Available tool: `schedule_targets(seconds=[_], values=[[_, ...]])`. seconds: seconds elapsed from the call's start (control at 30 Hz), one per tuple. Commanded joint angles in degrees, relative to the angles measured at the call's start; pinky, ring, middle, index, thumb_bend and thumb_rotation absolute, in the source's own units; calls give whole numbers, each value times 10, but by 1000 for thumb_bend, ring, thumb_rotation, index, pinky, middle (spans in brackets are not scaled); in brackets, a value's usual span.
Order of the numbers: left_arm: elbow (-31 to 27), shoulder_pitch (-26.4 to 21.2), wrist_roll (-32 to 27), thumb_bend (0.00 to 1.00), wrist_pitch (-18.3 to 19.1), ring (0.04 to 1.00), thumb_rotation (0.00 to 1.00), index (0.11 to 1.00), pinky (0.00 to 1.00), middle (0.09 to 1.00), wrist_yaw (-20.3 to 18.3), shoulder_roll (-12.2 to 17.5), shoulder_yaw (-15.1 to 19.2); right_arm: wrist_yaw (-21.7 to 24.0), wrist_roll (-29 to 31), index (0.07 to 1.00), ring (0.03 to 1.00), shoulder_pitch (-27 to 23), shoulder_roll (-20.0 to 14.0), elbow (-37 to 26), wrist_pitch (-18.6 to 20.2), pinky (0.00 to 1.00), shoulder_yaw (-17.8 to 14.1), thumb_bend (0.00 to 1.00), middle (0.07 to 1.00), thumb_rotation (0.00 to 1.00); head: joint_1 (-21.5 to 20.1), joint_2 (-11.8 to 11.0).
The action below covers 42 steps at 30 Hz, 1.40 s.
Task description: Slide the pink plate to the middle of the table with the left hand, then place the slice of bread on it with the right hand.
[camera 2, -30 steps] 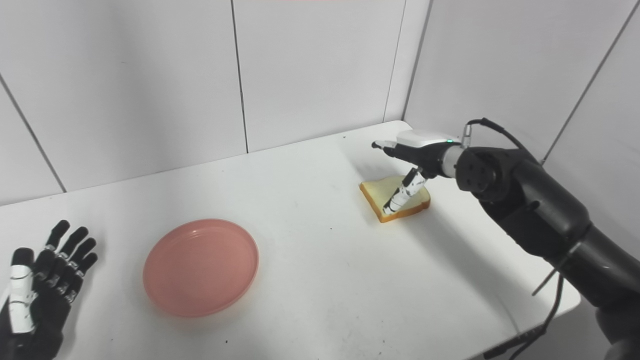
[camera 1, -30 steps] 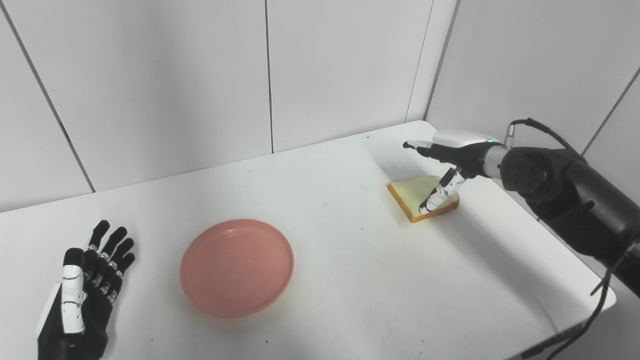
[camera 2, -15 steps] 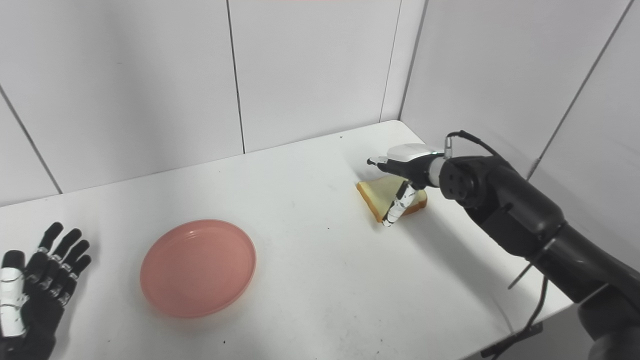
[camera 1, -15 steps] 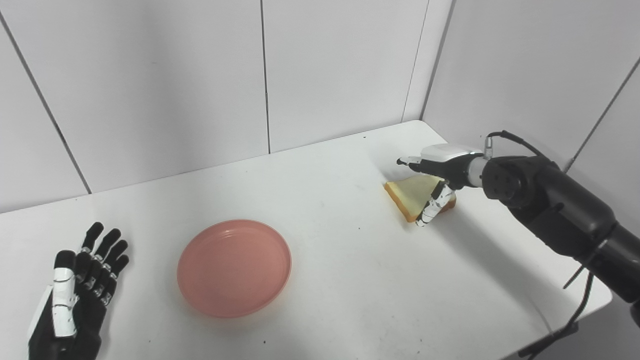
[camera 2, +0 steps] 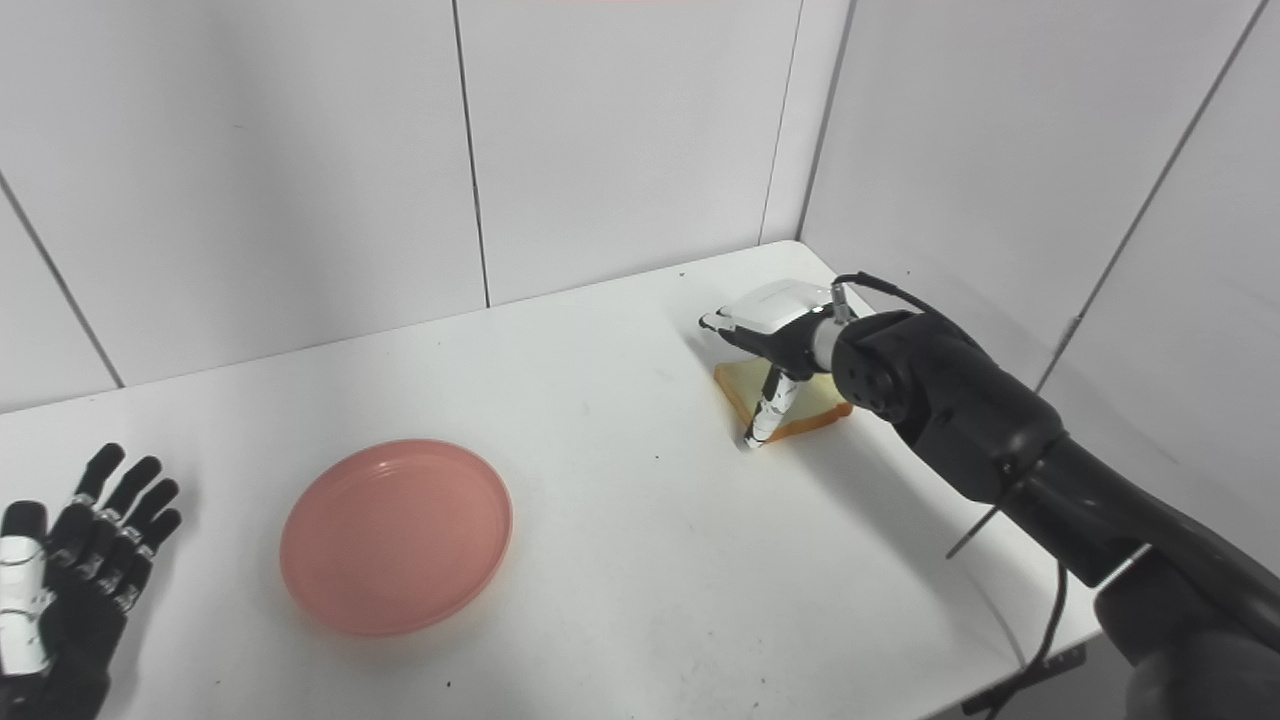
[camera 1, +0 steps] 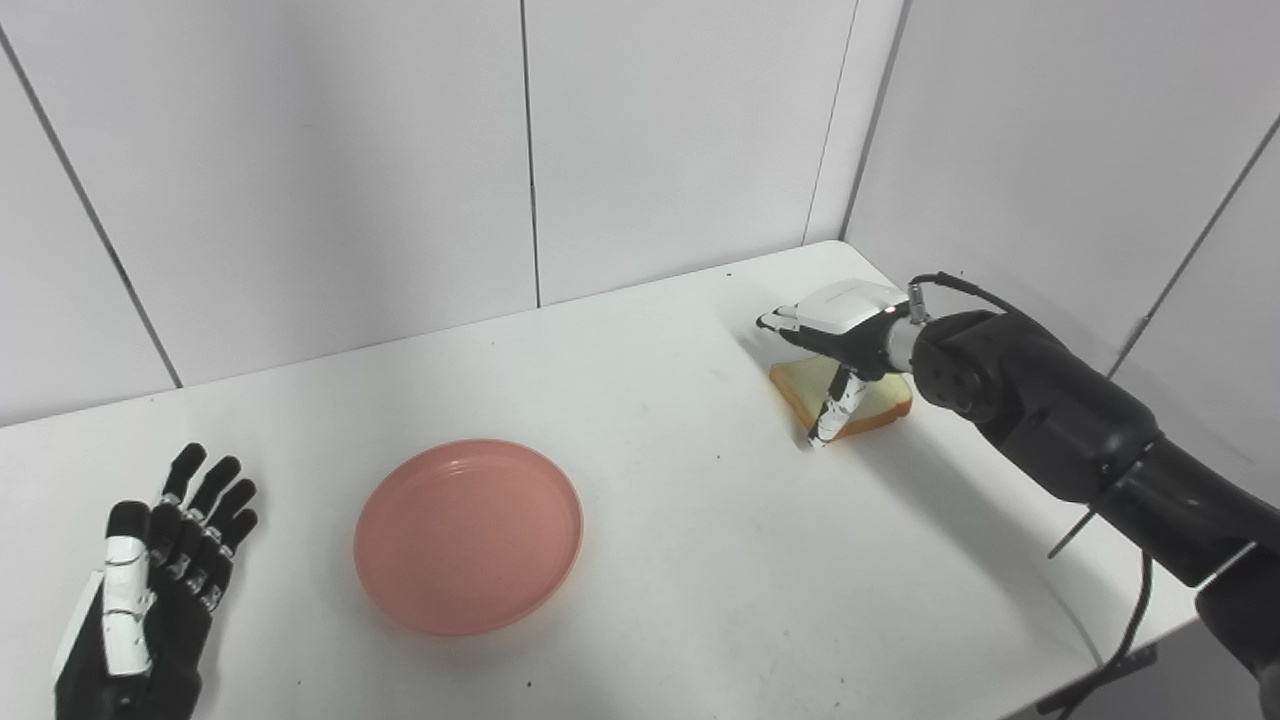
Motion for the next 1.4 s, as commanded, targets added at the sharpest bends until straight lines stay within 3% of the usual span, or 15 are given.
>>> schedule_targets(seconds=[0.0, 0.33, 0.53, 0.77, 0.9, 0.97, 1.03, 1.1, 1.13, 1.17, 1.23, 1.27, 1.3, 1.37], values=[[-23, -9, -1, 694, -4, 949, 1000, 966, 966, 957, -1, 1, 1, 3, -13, 1000, 1000, -35, -16, 8, -14, 1000, -5, 1000, 1000, 364, 2, 2], [-24, -7, -3, 700, -4, 955, 1000, 969, 969, 961, -3, 4, 1, 29, -31, 1000, 1000, -62, -12, 54, -11, 979, 2, 1000, 1000, 340, 3, 8], [-31, -7, -4, 698, 3, 959, 1000, 971, 981, 962, -4, 7, 1, 64, -37, 1000, 1000, -73, -10, 73, 19, 946, 2, 1000, 1000, 324, 2, 13], [-30, -6, -2, 703, 0, 950, 1000, 961, 965, 955, -4, 5, 1, 76, -51, 1000, 1000, -91, -6, 115, 25, 940, 7, 1000, 1000, 287, 3, 16], [-37, -5, -4, 702, 9, 949, 1000, 961, 963, 953, -2, 7, 2, 81, -49, 1000, 984, -95, 3, 132, 35, 877, 7, 1000, 1000, 243, 2, 20], [-40, -5, -4, 700, 11, 949, 1000, 960, 962, 955, -2, 7, 3, 85, -45, 998, 922, -95, 6, 135, 40, 770, 7, 1000, 988, 234, 1, 21], [-42, -5, -3, 698, 13, 947, 1000, 959, 961, 953, -2, 7, 3, 79, -46, 995, 914, -93, 7, 135, 36, 768, 7, 1000, 981, 211, 1, 21], [-44, -5, -3, 699, 14, 952, 1000, 961, 965, 955, -3, 8, 3, 61, -45, 951, 804, -89, 7, 132, 26, 656, 4, 995, 873, 213, 2, 22], [-44, -5, -4, 699, 14, 956, 1000, 964, 970, 957, -4, 8, 3, 52, -42, 886, 732, -88, 9, 132, 22, 595, 0, 914, 797, 165, 2, 22], [-45, -5, -4, 698, 16, 957, 1000, 965, 972, 958, -3, 9, 3, 30, -26, 863, 707, -81, 10, 130, 7, 575, -12, 886, 771, 148, 1, 23], [-47, -4, -3, 706, 19, 958, 1000, 968, 976, 960, -2, 9, 2, 0, -9, 689, 615, -72, 11, 128, -10, 566, -25, 763, 666, 24, 2, 23], [-48, -4, -3, 706, 20, 958, 1000, 968, 976, 960, -2, 9, 3, -9, -6, 670, 603, -69, 11, 128, -14, 562, -27, 750, 653, 15, 2, 23], [-48, -4, -4, 707, 22, 957, 1000, 969, 974, 959, -1, 8, 3, -25, -5, 536, 566, -65, 14, 126, -14, 543, -32, 598, 564, 5, 2, 23], [-48, -4, -3, 706, 22, 958, 1000, 969, 975, 959, 0, 7, 3, -55, -2, 490, 547, -58, 19, 127, -18, 528, -38, 549, 536, 1, 2, 23]])
